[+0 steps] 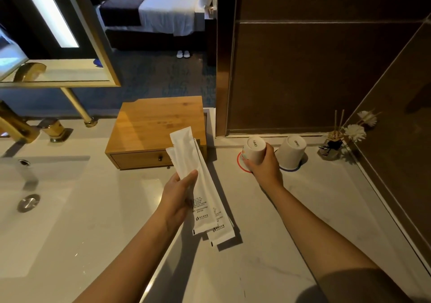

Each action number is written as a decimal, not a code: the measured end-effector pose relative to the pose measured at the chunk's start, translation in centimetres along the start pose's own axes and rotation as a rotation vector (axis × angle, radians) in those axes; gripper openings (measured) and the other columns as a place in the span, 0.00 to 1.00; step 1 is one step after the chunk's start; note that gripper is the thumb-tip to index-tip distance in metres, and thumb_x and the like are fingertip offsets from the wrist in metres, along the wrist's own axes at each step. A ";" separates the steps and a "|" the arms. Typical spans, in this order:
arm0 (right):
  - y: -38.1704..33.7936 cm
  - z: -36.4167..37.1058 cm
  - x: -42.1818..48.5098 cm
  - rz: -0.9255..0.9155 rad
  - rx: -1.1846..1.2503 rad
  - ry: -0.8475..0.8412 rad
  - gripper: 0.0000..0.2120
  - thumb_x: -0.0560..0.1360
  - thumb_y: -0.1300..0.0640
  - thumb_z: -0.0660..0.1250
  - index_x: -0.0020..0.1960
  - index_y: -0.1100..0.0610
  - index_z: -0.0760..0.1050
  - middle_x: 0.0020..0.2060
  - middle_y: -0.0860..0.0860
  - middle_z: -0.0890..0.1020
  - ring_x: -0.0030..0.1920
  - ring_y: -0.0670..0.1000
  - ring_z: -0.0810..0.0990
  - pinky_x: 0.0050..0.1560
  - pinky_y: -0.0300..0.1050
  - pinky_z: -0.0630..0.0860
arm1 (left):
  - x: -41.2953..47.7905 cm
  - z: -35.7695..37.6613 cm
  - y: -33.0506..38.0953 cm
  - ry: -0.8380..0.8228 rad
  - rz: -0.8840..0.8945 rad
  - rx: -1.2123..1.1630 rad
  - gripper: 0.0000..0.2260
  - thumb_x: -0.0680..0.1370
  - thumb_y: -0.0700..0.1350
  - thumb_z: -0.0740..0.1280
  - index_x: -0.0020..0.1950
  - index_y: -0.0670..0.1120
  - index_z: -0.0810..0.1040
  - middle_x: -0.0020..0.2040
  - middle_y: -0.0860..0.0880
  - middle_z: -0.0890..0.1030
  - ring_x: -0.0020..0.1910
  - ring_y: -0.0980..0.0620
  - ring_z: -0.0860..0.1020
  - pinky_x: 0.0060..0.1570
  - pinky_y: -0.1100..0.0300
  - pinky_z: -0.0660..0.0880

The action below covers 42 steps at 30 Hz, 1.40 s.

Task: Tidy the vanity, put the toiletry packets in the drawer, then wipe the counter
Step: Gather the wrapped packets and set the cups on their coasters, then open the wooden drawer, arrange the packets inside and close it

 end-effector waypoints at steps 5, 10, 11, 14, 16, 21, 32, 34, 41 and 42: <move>0.2 0.0 0.3 0.015 0.026 0.003 0.31 0.70 0.50 0.72 0.68 0.52 0.63 0.67 0.54 0.72 0.67 0.58 0.71 0.66 0.62 0.69 | 0.0 0.1 -0.3 0.006 0.004 0.009 0.14 0.75 0.45 0.68 0.61 0.48 0.73 0.52 0.42 0.79 0.51 0.41 0.80 0.51 0.36 0.76; 0.1 -0.1 0.2 0.007 0.026 0.031 0.31 0.70 0.49 0.72 0.68 0.52 0.63 0.66 0.53 0.73 0.66 0.58 0.72 0.65 0.62 0.70 | -0.4 0.5 -0.4 0.017 0.006 -0.002 0.14 0.75 0.45 0.68 0.60 0.48 0.73 0.52 0.42 0.79 0.51 0.41 0.80 0.52 0.35 0.75; 0.1 -0.1 0.2 0.005 0.010 0.040 0.31 0.70 0.49 0.72 0.68 0.51 0.63 0.66 0.53 0.73 0.66 0.58 0.72 0.64 0.62 0.71 | -0.4 0.5 -0.3 0.019 0.008 -0.005 0.14 0.75 0.44 0.68 0.60 0.48 0.73 0.52 0.42 0.79 0.51 0.41 0.80 0.53 0.35 0.75; 0.0 -0.3 0.0 0.001 -0.036 0.055 0.32 0.70 0.47 0.72 0.68 0.51 0.62 0.66 0.53 0.73 0.65 0.58 0.72 0.63 0.63 0.71 | -0.6 0.4 -0.1 0.021 0.019 -0.011 0.13 0.75 0.44 0.67 0.60 0.48 0.73 0.52 0.42 0.79 0.51 0.41 0.80 0.53 0.35 0.75; -0.1 -0.2 0.0 0.000 -0.038 0.051 0.32 0.70 0.48 0.72 0.69 0.52 0.62 0.66 0.54 0.73 0.66 0.59 0.72 0.63 0.63 0.71 | -0.7 0.2 0.1 0.026 0.027 -0.011 0.13 0.75 0.44 0.67 0.60 0.48 0.73 0.52 0.43 0.79 0.50 0.41 0.80 0.53 0.35 0.75; 0.2 -0.3 -0.4 -0.008 -0.048 0.056 0.32 0.70 0.45 0.71 0.68 0.49 0.62 0.66 0.52 0.73 0.64 0.58 0.73 0.60 0.63 0.73 | -1.0 0.0 0.3 0.028 0.038 -0.029 0.12 0.76 0.43 0.67 0.59 0.48 0.73 0.51 0.43 0.79 0.50 0.42 0.80 0.50 0.37 0.76; -1.0 -1.2 -1.7 0.021 -0.007 -0.003 0.30 0.73 0.53 0.69 0.71 0.56 0.60 0.69 0.56 0.70 0.68 0.59 0.70 0.66 0.59 0.68 | -1.9 0.1 0.5 0.073 0.076 -0.064 0.09 0.77 0.43 0.65 0.57 0.49 0.72 0.50 0.44 0.79 0.50 0.42 0.79 0.53 0.35 0.73; -1.6 -2.4 -3.3 0.018 -0.044 0.037 0.28 0.75 0.55 0.67 0.71 0.57 0.60 0.69 0.57 0.70 0.67 0.60 0.70 0.65 0.58 0.68 | -2.1 0.0 0.6 0.084 0.089 -0.074 0.10 0.77 0.42 0.65 0.57 0.49 0.72 0.49 0.45 0.79 0.50 0.43 0.79 0.53 0.36 0.73; -4.1 1.7 -11.9 0.006 0.093 -0.513 0.15 0.78 0.46 0.60 0.61 0.52 0.72 0.59 0.52 0.78 0.58 0.53 0.78 0.60 0.54 0.75 | -2.7 0.0 0.2 0.087 0.080 -0.149 0.09 0.77 0.42 0.64 0.57 0.49 0.71 0.49 0.45 0.79 0.48 0.44 0.80 0.48 0.39 0.75; -4.4 2.7 -12.9 -0.001 0.075 -0.619 0.16 0.77 0.45 0.60 0.60 0.52 0.72 0.57 0.51 0.80 0.55 0.52 0.80 0.58 0.55 0.77 | -2.8 -0.1 0.2 0.082 0.080 -0.163 0.09 0.78 0.42 0.64 0.57 0.49 0.71 0.49 0.44 0.79 0.49 0.43 0.80 0.47 0.40 0.75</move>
Point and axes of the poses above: each hand's wrist, its own x-axis towards the middle knuckle, its own z-axis out of the palm, y = z × x, the point moved 9 cm from there along x, towards the middle knuckle
